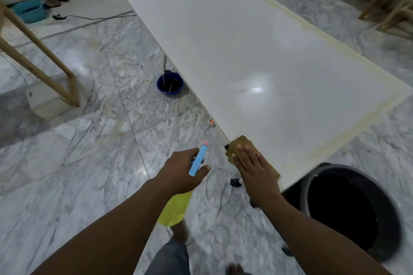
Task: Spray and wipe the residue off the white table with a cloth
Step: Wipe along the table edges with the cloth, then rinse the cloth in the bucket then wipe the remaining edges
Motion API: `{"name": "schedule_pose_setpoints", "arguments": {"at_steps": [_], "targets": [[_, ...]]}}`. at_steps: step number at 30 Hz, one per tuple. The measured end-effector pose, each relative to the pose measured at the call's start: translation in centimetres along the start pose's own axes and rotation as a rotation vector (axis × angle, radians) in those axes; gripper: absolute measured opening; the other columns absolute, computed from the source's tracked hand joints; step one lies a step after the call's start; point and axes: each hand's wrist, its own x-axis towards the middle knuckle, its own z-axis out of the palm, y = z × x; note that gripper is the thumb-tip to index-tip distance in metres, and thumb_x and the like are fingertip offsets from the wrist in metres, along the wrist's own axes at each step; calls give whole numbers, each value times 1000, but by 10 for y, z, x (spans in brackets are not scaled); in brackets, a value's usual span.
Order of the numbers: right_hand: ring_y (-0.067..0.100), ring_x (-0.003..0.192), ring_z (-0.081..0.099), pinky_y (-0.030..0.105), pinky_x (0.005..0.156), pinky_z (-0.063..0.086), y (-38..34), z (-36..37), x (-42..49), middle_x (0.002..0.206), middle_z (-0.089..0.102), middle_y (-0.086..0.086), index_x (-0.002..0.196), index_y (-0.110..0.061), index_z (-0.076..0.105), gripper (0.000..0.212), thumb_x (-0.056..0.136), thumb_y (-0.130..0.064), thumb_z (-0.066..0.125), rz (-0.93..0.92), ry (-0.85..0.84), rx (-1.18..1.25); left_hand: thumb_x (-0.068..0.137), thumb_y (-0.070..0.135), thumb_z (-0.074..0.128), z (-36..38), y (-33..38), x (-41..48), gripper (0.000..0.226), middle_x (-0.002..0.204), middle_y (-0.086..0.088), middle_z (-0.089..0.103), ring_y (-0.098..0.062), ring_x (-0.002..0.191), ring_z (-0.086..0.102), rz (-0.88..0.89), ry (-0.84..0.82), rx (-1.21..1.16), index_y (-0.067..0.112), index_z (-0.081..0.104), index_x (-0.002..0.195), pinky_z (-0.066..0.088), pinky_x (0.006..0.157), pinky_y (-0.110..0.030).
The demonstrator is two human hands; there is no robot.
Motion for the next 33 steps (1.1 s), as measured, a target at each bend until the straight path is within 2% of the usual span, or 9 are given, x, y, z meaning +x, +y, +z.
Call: {"name": "schedule_pose_setpoints", "arguments": {"at_steps": [6,9,12,16,19,22,26,30,33], "targets": [[38,151,19,52,119,25,13,-6,-79,164,21,16,150,-8,38,67,83,-10,42,6,-50,43,94,41,71,75,60,-56,29,78,12,59,-9,69,57,60,-22,-38,15,64,104,40,59,-14],[39,150,20,51,118,22,17,-4,-126,162,25,17,149,-7,41,64,85,-11,44,-19,-27,62,93,44,70,88,72,-73,27,74,15,54,-4,63,53,53,-18,-43,19,62,99,38,57,-15],[41,147,28,47,106,45,17,-3,-161,162,24,17,149,-9,40,77,76,4,60,27,-111,292,94,44,69,88,80,-79,29,75,12,57,-9,65,56,56,-32,8,16,62,99,45,61,-24],[32,127,54,33,88,50,14,-57,-173,157,35,7,152,-30,30,59,98,-9,45,532,-153,1084,94,45,68,80,95,-81,32,89,-6,70,-24,81,68,110,-80,80,14,63,102,57,76,-43],[32,112,62,41,88,54,32,-115,-173,129,64,12,137,-16,57,38,103,-26,46,1072,-84,1982,94,44,68,69,114,-76,31,93,0,69,-22,87,67,179,-133,119,16,64,106,54,77,-36],[40,105,65,51,95,53,53,-152,-172,119,70,23,119,0,69,49,98,-40,49,1184,133,2555,92,46,70,56,134,-67,31,97,1,69,-21,90,67,237,-217,141,19,64,107,57,81,-38],[41,111,64,54,104,45,64,-183,-145,121,70,20,123,-5,69,55,94,-48,51,1222,325,2665,89,52,71,38,161,-52,37,102,-2,72,-19,90,68,327,-341,194,19,66,106,58,83,-37],[45,91,72,57,78,59,68,-207,-103,112,72,24,116,-2,69,56,94,-50,51,1136,430,2706,89,58,68,17,177,-27,37,95,3,64,-17,83,60,438,-437,307,22,62,98,49,73,-31],[41,93,72,53,89,54,67,-214,-73,116,71,22,119,-3,68,56,92,-50,55,1133,459,2675,91,54,67,1,178,-2,33,86,2,61,-18,78,58,508,-448,347,23,56,85,44,69,-30]]}}
